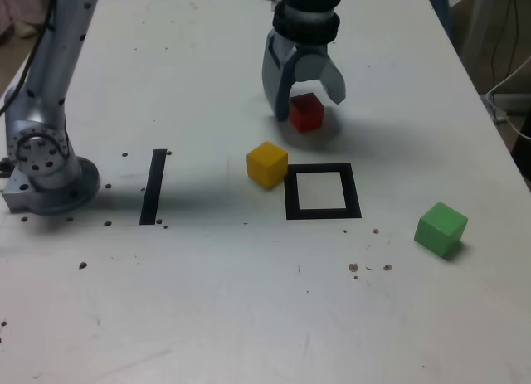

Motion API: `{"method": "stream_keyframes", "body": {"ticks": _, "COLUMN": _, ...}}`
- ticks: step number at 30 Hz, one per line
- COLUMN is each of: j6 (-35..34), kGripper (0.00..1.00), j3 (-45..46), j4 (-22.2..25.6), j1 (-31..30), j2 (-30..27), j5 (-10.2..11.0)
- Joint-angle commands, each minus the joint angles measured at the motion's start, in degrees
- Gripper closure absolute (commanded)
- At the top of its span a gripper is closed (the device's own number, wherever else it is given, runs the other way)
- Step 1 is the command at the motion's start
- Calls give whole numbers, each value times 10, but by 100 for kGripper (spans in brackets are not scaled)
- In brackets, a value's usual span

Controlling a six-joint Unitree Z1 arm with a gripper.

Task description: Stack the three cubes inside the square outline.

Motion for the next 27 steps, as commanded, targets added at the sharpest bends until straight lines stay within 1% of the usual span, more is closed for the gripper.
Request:
{"method": "stream_keyframes", "body": {"ticks": 1, "j6": 1, "kGripper": 41, "j3": 3, "j4": 2, "j1": 1, "j2": 3, "j5": 1}}
{"method": "stream_keyframes", "body": {"ticks": 6, "j6": 1, "kGripper": 62, "j3": 6, "j4": -2, "j1": 1, "j2": 3, "j5": 1}}
{"method": "stream_keyframes", "body": {"ticks": 8, "j6": 1, "kGripper": 67, "j3": 6, "j4": -6, "j1": 1, "j2": 3, "j5": -1}}
{"method": "stream_keyframes", "body": {"ticks": 14, "j6": 1, "kGripper": 70, "j3": 9, "j4": -15, "j1": 1, "j2": 4, "j5": -8}}
{"method": "stream_keyframes", "body": {"ticks": 21, "j6": 5, "kGripper": 80, "j3": 10, "j4": -20, "j1": 1, "j2": 5, "j5": -7}}
{"method": "stream_keyframes", "body": {"ticks": 27, "j6": 17, "kGripper": 81, "j3": 11, "j4": -15, "j1": -1, "j2": -7, "j5": -6}}
